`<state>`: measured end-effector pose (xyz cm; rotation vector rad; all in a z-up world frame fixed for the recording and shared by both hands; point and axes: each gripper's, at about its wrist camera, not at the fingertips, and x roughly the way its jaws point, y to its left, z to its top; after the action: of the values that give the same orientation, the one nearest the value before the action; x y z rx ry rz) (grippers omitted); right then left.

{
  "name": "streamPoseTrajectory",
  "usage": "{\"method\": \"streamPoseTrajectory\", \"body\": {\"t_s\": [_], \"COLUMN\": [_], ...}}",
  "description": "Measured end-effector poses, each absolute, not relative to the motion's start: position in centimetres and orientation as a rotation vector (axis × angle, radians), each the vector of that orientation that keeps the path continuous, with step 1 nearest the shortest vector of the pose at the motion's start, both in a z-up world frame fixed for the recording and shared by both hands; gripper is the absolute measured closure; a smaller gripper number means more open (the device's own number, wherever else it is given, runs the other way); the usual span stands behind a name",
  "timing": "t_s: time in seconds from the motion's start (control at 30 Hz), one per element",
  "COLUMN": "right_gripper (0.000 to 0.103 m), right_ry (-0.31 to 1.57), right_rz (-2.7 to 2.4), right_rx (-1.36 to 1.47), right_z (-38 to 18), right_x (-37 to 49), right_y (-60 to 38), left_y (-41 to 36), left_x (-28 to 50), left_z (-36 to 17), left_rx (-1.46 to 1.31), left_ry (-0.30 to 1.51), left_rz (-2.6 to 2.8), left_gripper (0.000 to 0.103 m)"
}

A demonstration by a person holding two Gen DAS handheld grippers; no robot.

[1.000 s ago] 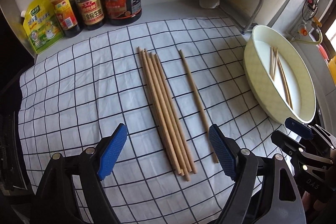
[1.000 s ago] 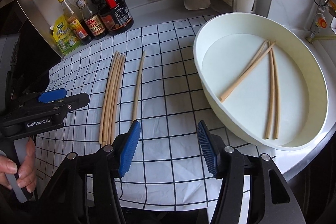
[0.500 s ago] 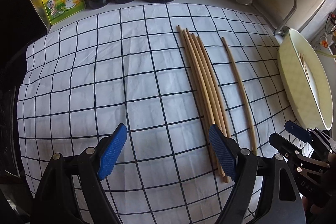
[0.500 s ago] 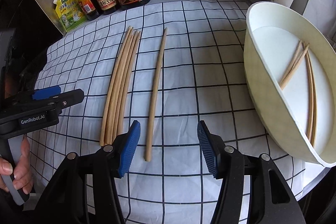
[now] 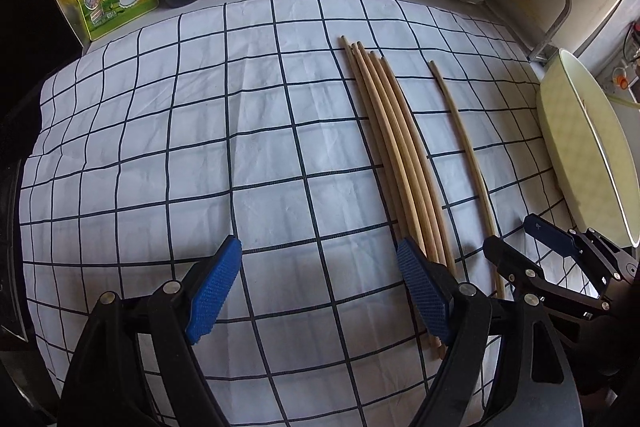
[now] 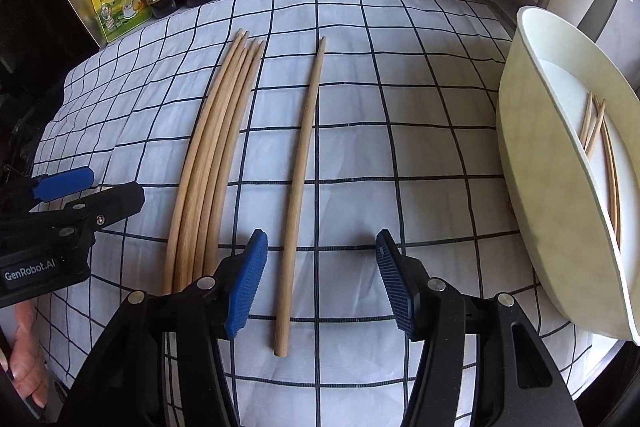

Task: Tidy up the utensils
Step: 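Lower the left tool onto one chopstick and close it while the right tool grasps another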

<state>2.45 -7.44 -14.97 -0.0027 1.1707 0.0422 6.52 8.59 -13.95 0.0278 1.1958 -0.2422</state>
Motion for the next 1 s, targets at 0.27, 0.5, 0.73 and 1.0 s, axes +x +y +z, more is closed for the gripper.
{"method": "streamPoseTrajectory", "body": {"t_s": [0.27,0.5,0.73,1.0], "right_gripper": [0.049,0.049,0.049,0.049], "right_ry": [1.151,1.144,1.144,1.143], "right_rz": [0.017,-0.005,-0.017,-0.016], "right_rx": [-0.036,-0.043,-0.036,-0.031], "right_z": [-15.3,-15.3,-15.3,-15.4], "right_x": [2.5,2.2,2.2,2.2], "right_y": [-7.6,-8.4,-8.9,-8.9], "left_y": [7.8,6.6,5.6,6.7], "left_x": [7.3,7.7,8.2,8.5], "left_z": [-14.5,-14.9,-14.9,-15.4], "left_rx": [0.034,0.065,0.095,0.09], "left_ry": [1.19,1.173,1.14,1.149], "left_rz": [-0.251,-0.27,-0.268,-0.23], "left_gripper": [0.024,0.024,0.024,0.024]}}
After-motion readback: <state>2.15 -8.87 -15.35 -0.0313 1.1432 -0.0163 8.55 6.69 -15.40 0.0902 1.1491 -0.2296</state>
